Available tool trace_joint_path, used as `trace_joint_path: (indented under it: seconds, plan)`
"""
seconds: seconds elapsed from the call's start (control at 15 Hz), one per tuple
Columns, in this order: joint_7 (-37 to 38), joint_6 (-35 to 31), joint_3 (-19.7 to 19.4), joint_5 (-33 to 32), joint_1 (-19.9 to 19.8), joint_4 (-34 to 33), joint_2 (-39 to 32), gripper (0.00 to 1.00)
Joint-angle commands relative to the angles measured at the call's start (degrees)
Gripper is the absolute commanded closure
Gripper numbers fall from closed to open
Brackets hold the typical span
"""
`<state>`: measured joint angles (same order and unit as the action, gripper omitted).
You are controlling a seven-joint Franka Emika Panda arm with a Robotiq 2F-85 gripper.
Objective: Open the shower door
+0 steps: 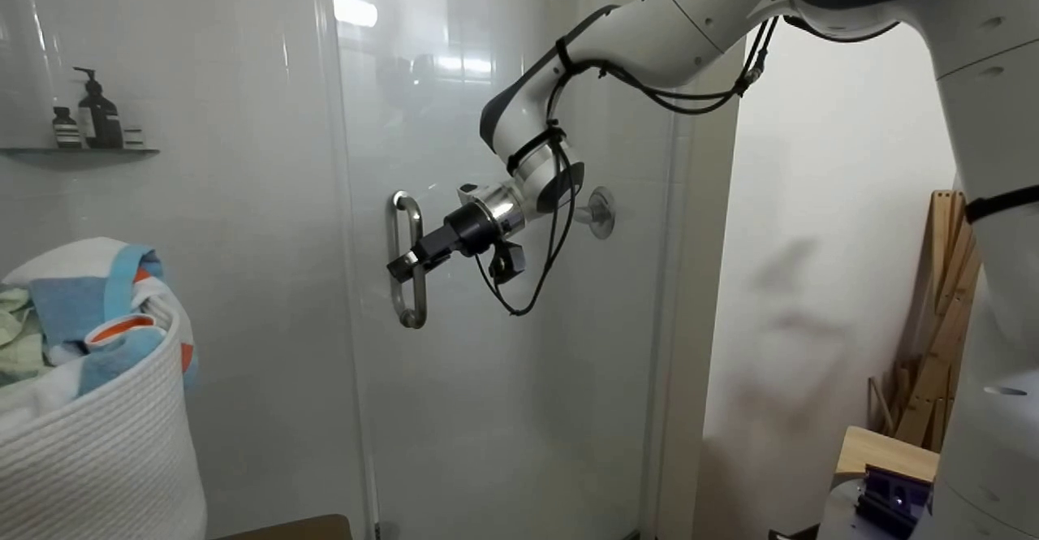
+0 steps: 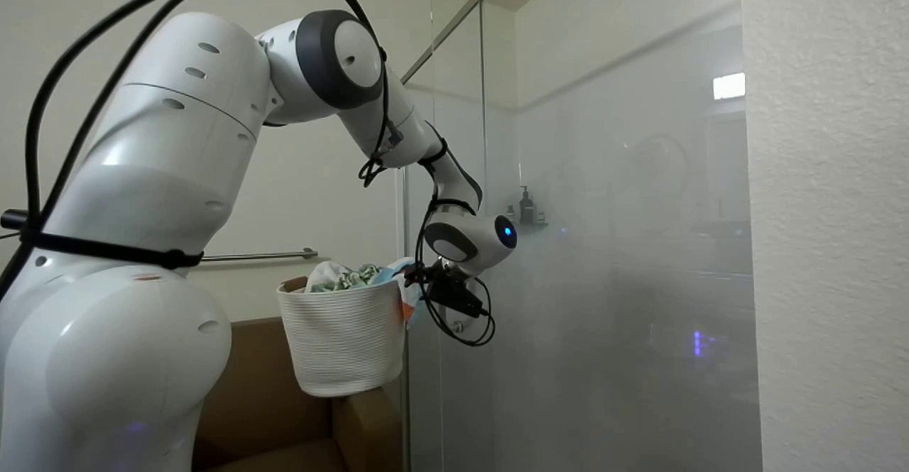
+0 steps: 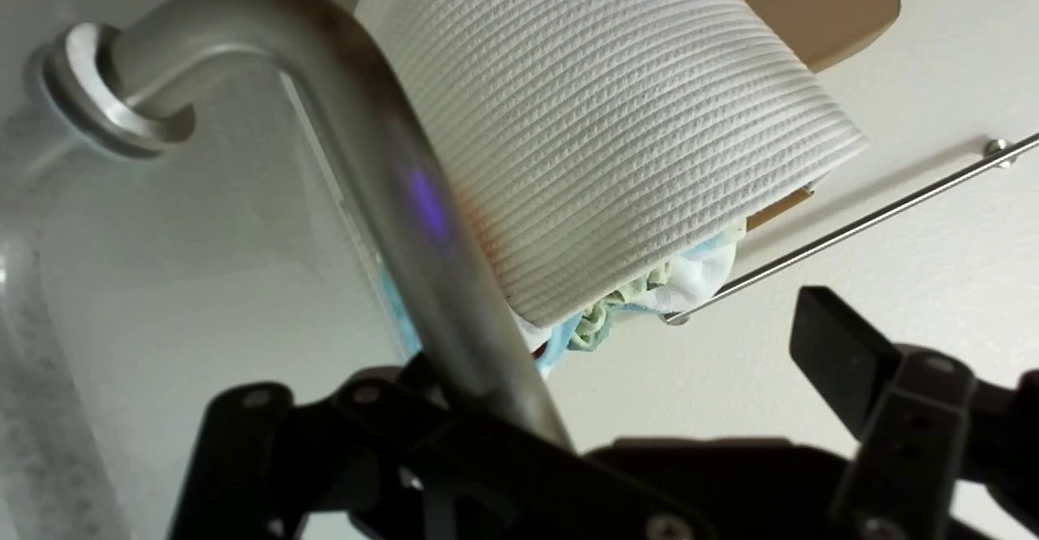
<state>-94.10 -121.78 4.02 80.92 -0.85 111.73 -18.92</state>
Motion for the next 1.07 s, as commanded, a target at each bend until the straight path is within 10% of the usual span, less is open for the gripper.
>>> trace_joint_path:
  seconds: [0.0,1.0]
  plan:
    - [-0.89,1.52,-0.45,-1.36,1.55,4.45,2.17,0.00]
    - [-3.04,-8.99,-1.58,-0.94,2.24,22.55,17.69,0.00]
